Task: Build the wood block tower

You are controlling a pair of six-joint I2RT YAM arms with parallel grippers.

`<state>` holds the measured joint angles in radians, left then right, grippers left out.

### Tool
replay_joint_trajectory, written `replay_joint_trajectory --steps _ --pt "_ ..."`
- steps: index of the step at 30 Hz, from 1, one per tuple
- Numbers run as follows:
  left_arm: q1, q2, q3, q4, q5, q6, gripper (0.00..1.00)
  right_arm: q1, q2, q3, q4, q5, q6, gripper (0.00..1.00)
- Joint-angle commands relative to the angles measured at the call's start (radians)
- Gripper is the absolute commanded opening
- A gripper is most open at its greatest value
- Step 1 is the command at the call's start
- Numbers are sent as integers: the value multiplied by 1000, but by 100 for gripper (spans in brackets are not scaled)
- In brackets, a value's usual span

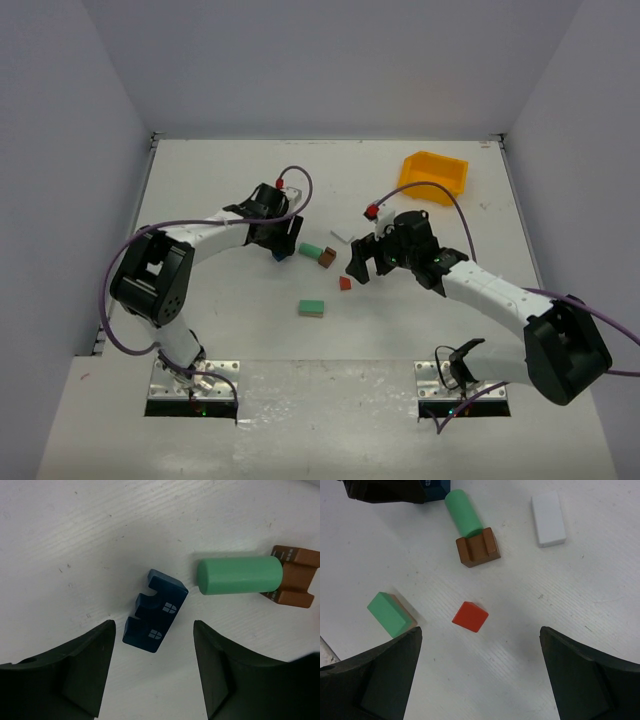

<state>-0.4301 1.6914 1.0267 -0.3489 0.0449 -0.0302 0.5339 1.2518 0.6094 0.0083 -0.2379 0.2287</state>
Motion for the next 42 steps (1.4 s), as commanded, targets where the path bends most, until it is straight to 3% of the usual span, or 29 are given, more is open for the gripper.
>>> replay_joint_trajectory --steps 1,5,13,18,22,25,27,30,42 --pt "-22 37 22 9 -10 16 60 -10 2 3 44 -6 -7 99" --pt "-30 60 26 12 -19 22 56 -12 11 6 44 -6 -5 99" --pt "-36 83 38 7 -40 4 14 -20 13 9 45 -9 17 99" --pt "-54 -8 17 51 15 -8 5 -22 -3 -11 97 -27 118 99" --pt "-77 -143 -52 164 74 -42 0 -22 -33 -44 190 -39 281 99" --pt "-80 -246 -127 339 171 -80 0 -23 -43 -56 261 -40 401 99" --pt "-90 -346 -218 481 265 -105 0 -22 -61 -91 388 -43 524 99" --pt "-99 -417 -284 604 287 -129 0 -23 -84 -125 515 -64 594 99" --pt "-121 -441 -325 681 345 -191 0 21 -2 -74 693 -86 659 99"
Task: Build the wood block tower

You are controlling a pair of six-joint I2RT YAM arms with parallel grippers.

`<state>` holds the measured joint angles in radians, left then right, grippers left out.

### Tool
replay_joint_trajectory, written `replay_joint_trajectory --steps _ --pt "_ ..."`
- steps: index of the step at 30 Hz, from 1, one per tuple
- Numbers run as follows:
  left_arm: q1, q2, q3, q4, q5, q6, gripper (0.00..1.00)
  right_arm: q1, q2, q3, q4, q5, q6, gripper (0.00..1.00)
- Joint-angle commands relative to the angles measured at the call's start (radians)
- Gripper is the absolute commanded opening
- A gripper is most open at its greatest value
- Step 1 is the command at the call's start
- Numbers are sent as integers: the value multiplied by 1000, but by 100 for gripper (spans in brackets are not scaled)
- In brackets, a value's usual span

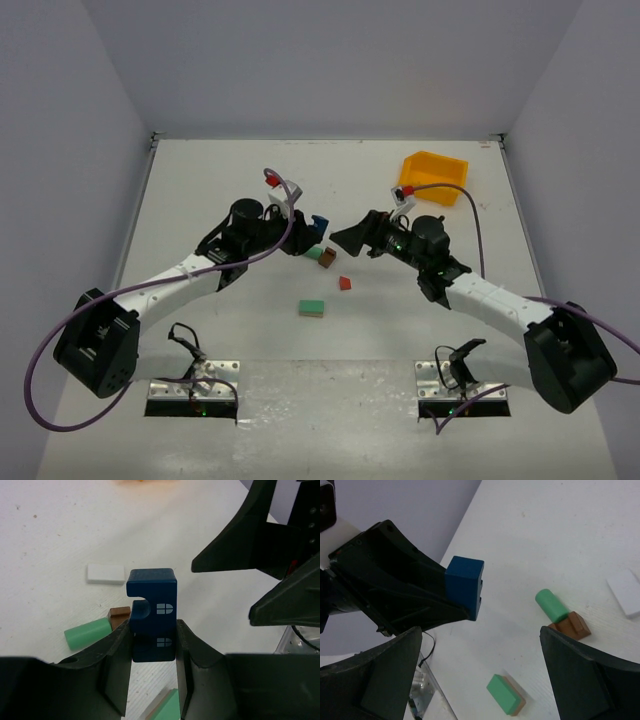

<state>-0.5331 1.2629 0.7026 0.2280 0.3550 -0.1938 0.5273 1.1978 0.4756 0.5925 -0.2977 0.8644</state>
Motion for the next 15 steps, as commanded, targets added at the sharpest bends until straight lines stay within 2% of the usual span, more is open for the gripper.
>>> replay_joint_trajectory --steps 1,7,15 --pt "-19 -12 0 105 35 -28 0 37 62 71 110 -24 18 99" --pt "-31 -16 -7 101 14 -29 1 82 127 122 106 44 2 92" --pt "-46 -28 -20 110 2 -33 1 119 172 164 71 156 -17 71"
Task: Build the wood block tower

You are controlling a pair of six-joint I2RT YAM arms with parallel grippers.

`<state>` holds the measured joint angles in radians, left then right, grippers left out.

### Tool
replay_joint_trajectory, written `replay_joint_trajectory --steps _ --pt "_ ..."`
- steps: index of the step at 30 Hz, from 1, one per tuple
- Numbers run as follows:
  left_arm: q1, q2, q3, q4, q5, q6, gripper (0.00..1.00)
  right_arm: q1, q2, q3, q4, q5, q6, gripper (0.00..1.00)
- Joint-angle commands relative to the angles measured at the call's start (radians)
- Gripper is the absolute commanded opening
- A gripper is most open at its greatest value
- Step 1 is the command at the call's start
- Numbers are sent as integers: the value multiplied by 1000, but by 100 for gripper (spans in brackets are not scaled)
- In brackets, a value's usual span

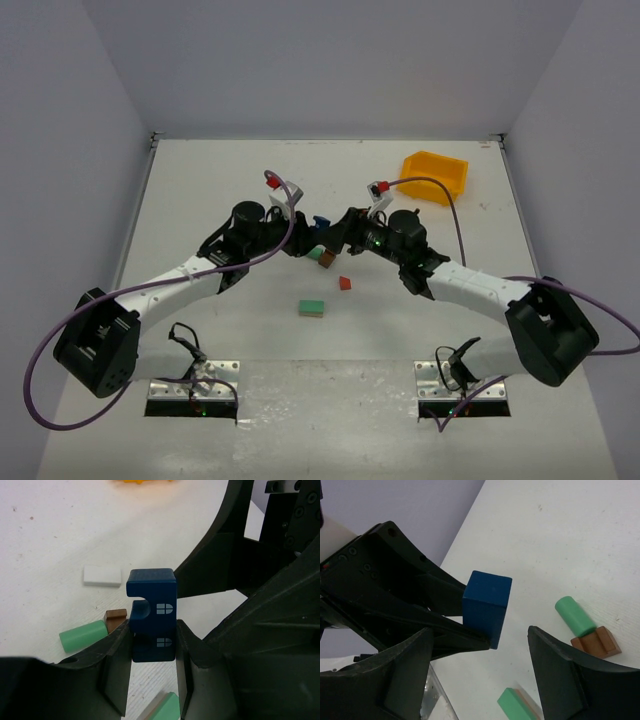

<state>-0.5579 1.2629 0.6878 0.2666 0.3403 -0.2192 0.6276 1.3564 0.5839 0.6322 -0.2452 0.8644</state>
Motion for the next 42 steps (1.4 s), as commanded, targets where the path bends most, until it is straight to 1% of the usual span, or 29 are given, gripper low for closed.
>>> replay_joint_trajectory --steps 1,3,8,13,21,25,31,37,42 --pt "-22 -30 -5 72 13 -8 1 21 16 55 31 116 -9 69" --pt "-23 -31 -5 72 11 -6 1 23 13 48 37 144 -2 66" --pt "-30 -34 -7 70 15 0 1 22 15 61 20 183 4 63" --pt "-32 -36 -6 64 3 0 2 23 16 81 -7 218 -13 57" --pt "-34 -38 -7 59 -6 0 2 21 -1 118 -68 269 -50 56" --pt "-34 -53 -15 56 -20 4 2 20 -31 108 -89 316 -66 58" --pt "-34 -69 -17 50 -32 2 2 18 -60 93 -91 323 -80 58" --pt "-34 -86 -28 49 -50 8 2 13 -103 86 -109 307 -107 58" --pt "-34 -82 -27 49 -47 6 2 12 -89 101 -106 224 -96 58"
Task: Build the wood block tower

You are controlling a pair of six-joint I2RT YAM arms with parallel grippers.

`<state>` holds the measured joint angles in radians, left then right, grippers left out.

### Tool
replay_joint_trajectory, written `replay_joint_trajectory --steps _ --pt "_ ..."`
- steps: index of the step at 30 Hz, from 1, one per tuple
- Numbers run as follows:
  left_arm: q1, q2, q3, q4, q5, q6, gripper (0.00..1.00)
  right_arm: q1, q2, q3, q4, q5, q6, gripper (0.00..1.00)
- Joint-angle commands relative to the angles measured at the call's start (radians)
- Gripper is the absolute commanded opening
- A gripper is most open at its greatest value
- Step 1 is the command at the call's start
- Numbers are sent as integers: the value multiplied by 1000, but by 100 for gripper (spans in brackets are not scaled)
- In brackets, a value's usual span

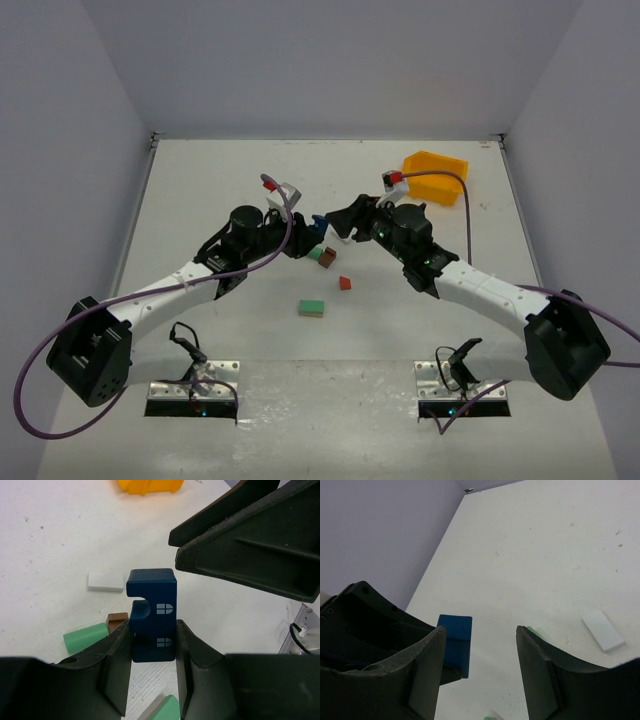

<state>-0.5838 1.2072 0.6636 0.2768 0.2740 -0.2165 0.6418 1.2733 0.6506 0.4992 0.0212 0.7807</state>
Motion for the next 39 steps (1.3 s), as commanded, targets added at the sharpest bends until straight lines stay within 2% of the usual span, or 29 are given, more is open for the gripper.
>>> replay_joint_trajectory --steps 1,13,19,22,27,28,29,30,32,33,34,37,39 --pt "-8 -23 -1 40 18 3 2 -1 -2 35 33 -61 -11 58" --pt "-10 -8 10 44 24 -13 2 7 55 51 54 -142 21 57" --pt "-10 -5 5 50 24 -20 2 11 106 71 71 -139 41 52" --pt "-10 -5 5 50 19 -24 2 12 123 80 73 -136 51 45" --pt "-13 -5 7 64 -11 -41 3 21 141 80 91 -141 77 23" --pt "-14 -6 8 75 -13 -51 13 23 140 85 85 -132 60 13" --pt "-14 -8 10 78 -15 -57 49 24 135 90 62 -125 39 2" --pt "-14 -10 10 82 -13 -57 59 23 131 99 41 -120 -10 0" --pt "-14 -26 3 92 -9 -46 95 20 121 145 -76 -112 -115 0" --pt "-14 -36 -3 107 -7 -39 100 17 118 182 -126 -109 -167 0" --pt "-14 -44 -4 111 -9 -33 100 14 118 193 -177 -107 -178 0" --pt "-13 -80 6 99 -38 -13 100 -3 140 299 -443 -89 -396 0" --pt "-12 -96 15 79 -65 -13 100 -5 166 391 -670 -44 -482 0"
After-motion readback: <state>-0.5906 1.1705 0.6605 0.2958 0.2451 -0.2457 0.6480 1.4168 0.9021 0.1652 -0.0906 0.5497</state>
